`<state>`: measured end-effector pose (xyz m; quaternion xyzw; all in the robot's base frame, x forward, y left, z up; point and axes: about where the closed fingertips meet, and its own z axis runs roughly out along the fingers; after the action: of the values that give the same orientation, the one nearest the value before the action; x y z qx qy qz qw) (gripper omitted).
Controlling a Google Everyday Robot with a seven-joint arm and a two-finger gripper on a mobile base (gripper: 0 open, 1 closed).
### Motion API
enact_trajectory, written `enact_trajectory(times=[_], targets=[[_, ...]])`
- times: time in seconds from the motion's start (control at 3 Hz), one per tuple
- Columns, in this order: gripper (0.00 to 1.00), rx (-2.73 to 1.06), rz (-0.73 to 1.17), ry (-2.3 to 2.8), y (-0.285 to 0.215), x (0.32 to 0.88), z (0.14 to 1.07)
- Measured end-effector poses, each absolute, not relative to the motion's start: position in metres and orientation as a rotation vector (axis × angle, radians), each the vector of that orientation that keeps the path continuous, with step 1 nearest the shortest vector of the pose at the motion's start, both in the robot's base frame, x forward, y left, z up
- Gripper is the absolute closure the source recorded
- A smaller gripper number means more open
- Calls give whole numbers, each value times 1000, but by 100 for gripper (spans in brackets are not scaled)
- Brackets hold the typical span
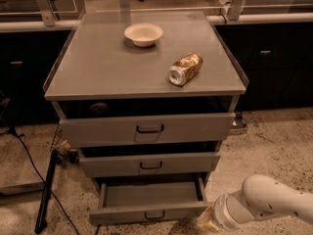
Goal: Close bottom drawer
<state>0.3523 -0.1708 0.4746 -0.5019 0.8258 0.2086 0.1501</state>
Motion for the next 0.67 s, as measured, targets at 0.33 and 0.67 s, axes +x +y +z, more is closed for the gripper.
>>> enact_trajectory(times=[0.33,0.67], targets=[[100,-1470,585,2383,-171,351,457],[100,-1480,569,2376,-171,353,398]])
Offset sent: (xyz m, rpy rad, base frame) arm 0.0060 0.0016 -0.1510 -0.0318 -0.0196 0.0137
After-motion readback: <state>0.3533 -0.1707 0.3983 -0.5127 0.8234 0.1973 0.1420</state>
